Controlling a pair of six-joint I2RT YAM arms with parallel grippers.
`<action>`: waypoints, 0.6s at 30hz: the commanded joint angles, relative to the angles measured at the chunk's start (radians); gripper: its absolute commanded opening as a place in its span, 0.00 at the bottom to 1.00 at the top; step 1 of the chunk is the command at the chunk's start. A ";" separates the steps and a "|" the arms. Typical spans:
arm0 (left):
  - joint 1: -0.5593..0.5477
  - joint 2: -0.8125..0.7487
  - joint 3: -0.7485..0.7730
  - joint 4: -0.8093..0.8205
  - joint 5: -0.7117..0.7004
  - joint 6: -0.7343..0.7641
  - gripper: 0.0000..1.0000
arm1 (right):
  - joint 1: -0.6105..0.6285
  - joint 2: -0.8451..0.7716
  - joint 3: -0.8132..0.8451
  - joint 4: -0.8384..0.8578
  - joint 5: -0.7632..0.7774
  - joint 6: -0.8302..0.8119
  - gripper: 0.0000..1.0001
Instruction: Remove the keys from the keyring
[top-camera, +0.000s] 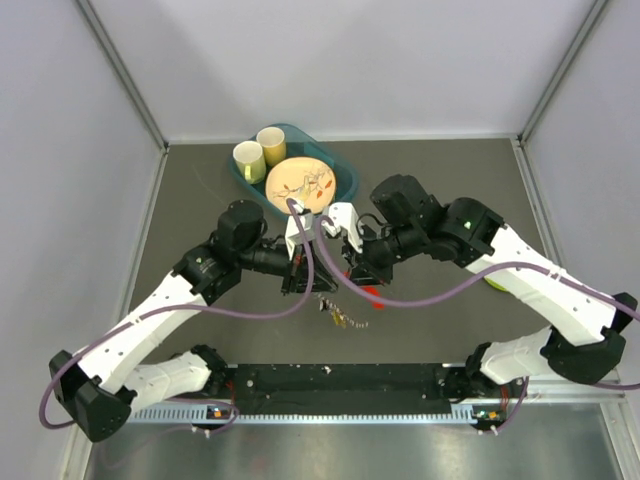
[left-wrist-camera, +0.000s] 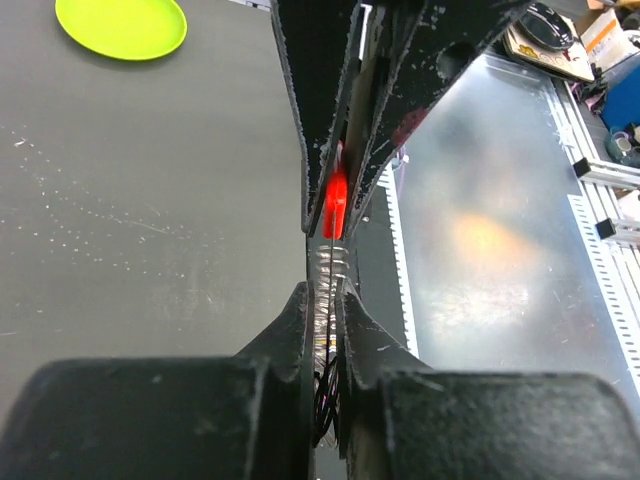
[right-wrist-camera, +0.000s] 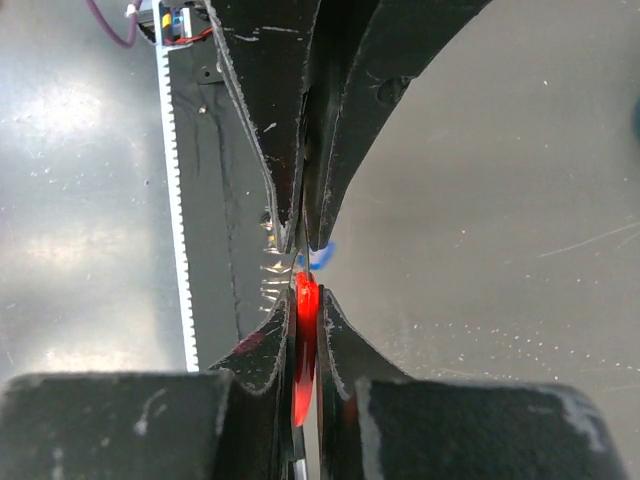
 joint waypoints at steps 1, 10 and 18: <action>0.000 0.016 0.014 0.006 0.030 -0.024 0.00 | 0.017 -0.059 -0.027 0.197 0.063 0.013 0.00; 0.001 -0.044 -0.010 0.274 -0.232 -0.366 0.00 | 0.015 -0.319 -0.270 0.501 0.358 0.234 0.34; 0.001 -0.086 0.007 0.444 -0.497 -0.583 0.00 | 0.015 -0.695 -0.700 0.910 0.562 0.393 0.70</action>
